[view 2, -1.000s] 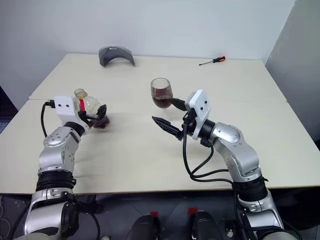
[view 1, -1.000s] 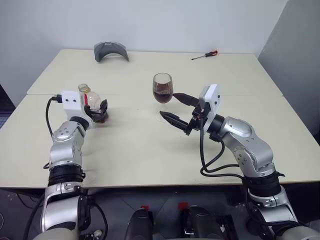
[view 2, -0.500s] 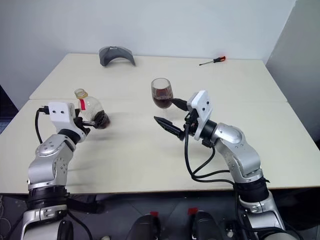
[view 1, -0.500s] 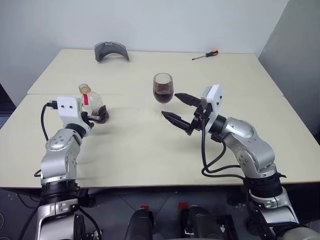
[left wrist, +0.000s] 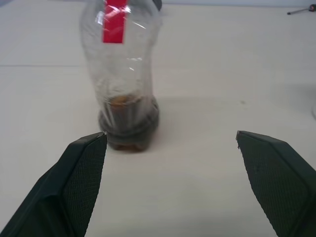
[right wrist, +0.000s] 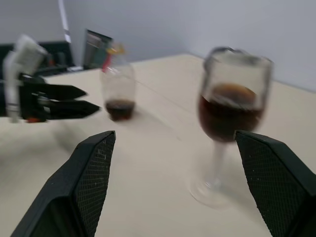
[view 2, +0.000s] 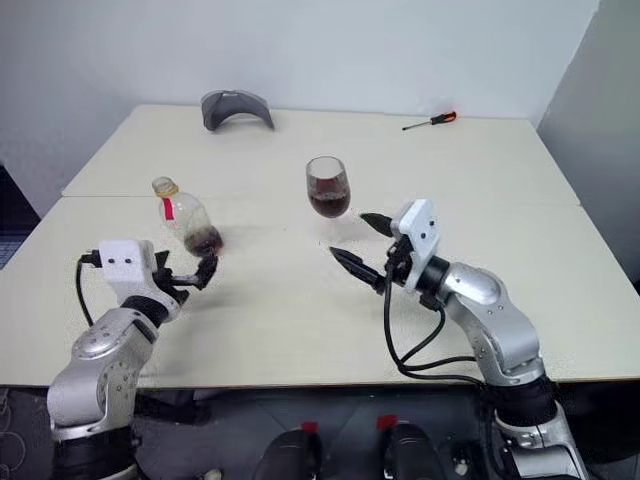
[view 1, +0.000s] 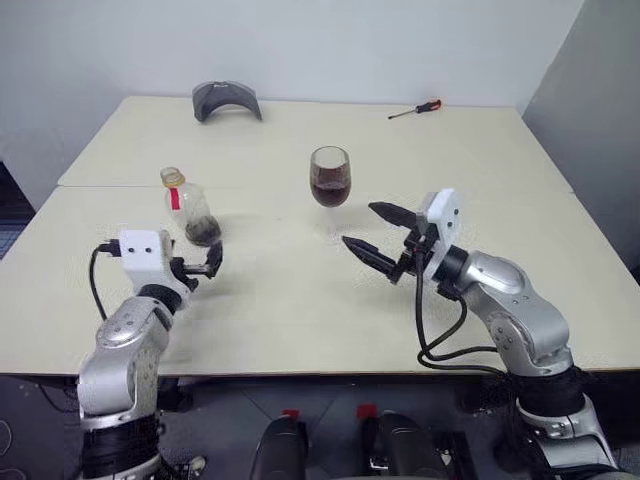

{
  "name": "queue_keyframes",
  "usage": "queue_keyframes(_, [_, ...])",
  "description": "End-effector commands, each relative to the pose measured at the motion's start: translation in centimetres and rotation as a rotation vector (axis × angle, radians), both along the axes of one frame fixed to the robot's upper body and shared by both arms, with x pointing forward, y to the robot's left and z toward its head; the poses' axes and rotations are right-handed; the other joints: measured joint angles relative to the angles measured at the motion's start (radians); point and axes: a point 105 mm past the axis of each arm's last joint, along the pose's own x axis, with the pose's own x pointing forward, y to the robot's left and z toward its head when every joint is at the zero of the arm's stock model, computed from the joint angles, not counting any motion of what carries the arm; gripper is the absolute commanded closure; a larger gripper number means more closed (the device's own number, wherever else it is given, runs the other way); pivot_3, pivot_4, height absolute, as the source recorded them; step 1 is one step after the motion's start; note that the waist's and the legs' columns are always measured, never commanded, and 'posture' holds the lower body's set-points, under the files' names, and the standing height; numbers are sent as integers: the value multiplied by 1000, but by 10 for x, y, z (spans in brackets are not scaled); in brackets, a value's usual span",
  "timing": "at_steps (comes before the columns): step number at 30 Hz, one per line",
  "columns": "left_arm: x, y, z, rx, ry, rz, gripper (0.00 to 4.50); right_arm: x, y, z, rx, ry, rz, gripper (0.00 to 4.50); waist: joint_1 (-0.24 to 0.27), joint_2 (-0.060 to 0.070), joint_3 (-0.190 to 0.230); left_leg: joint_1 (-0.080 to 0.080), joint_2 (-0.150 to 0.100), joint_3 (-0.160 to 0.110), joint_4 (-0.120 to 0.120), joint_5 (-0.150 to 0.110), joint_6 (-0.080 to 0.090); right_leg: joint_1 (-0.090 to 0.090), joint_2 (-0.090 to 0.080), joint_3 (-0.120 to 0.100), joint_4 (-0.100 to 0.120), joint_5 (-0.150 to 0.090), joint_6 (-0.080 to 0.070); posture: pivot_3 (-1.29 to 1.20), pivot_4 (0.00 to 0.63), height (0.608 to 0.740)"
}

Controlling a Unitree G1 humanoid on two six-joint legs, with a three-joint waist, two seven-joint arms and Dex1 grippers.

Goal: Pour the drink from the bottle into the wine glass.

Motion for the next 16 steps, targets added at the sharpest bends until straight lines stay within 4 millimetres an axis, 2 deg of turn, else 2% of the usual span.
queue_keyframes(1, [-11,-24,12,5,-42,-67,13,4,-26,3,-37,-62,-191,383,-1,0,0,0,0,1,0,0,0,0,0,1,0,0,0,0,150,740])
queue_keyframes(5, [-18,-41,2,9,-11,-59,13,4,-53,-16,-91,-52,-415,383,-1,0,0,0,-1,0,-2,0,0,0,0,1,-2,0,0,0,150,740])
queue_keyframes(9, [-19,-54,-6,7,5,-39,13,1,-81,-28,-61,-10,-642,383,-1,0,0,0,-1,0,-1,0,0,0,0,0,-1,0,1,0,150,740])
queue_keyframes(16, [-33,-68,-15,-7,6,-12,13,-12,-102,-51,-42,74,-816,383,-3,1,-1,1,-1,0,-1,0,0,0,1,1,-2,1,2,0,150,740])
